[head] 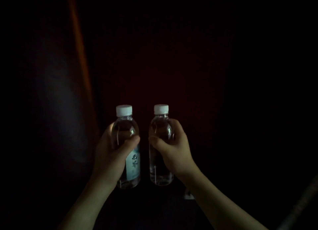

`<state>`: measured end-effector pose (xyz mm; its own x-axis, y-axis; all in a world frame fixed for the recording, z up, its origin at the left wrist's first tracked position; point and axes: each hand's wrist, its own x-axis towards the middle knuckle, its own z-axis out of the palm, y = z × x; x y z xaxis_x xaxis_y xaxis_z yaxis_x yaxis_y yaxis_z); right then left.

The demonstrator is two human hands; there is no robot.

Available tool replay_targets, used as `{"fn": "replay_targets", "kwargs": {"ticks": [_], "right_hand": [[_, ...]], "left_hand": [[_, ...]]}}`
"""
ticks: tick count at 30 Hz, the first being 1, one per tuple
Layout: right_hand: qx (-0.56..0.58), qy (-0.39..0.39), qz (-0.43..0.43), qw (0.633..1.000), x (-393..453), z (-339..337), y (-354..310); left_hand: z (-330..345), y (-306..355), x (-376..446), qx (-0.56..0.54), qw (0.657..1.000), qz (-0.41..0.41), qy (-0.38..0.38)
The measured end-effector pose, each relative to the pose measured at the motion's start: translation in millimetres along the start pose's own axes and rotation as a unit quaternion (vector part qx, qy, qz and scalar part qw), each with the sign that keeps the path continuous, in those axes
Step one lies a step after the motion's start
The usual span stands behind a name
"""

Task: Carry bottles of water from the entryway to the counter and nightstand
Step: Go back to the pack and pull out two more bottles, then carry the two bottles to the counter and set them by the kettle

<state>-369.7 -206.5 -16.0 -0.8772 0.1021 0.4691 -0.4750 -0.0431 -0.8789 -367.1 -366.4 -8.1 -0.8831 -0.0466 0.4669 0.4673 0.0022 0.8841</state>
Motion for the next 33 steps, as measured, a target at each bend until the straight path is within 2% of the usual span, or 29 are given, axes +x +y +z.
{"fn": "replay_targets", "kwargs": {"ticks": [3, 6, 11, 16, 22, 29, 33], "right_hand": [[-0.071, 0.107, -0.019, 0.992, -24.1, -87.3, -25.0], [-0.117, 0.215, -0.039, 0.969, -63.1, -171.5, -60.3], [-0.145, 0.402, -0.071, 0.901, -151.9, -298.7, -124.2], [-0.189, 0.522, -0.078, 0.828, -261.8, -405.2, -186.7], [-0.239, 0.605, -0.083, 0.755, -371.8, -520.0, -243.5], [-0.274, 0.642, -0.091, 0.711, -438.4, -626.9, -293.8], [-0.298, 0.64, -0.091, 0.703, -457.6, -678.4, -317.2]], "left_hand": [[86.5, 2.1, -5.5, -0.055, 0.993, 0.002, -0.107], [179.7, 12.3, -26.1, -0.117, 0.969, 0.014, -0.215], [336.0, 51.5, -97.5, -0.242, 0.895, 0.006, -0.376], [467.2, 92.2, -195.6, -0.294, 0.835, -0.014, -0.465], [599.8, 135.6, -309.4, -0.313, 0.772, -0.021, -0.553], [713.2, 178.6, -388.3, -0.329, 0.753, -0.033, -0.569], [769.2, 197.1, -415.5, -0.323, 0.744, -0.023, -0.584]]}}
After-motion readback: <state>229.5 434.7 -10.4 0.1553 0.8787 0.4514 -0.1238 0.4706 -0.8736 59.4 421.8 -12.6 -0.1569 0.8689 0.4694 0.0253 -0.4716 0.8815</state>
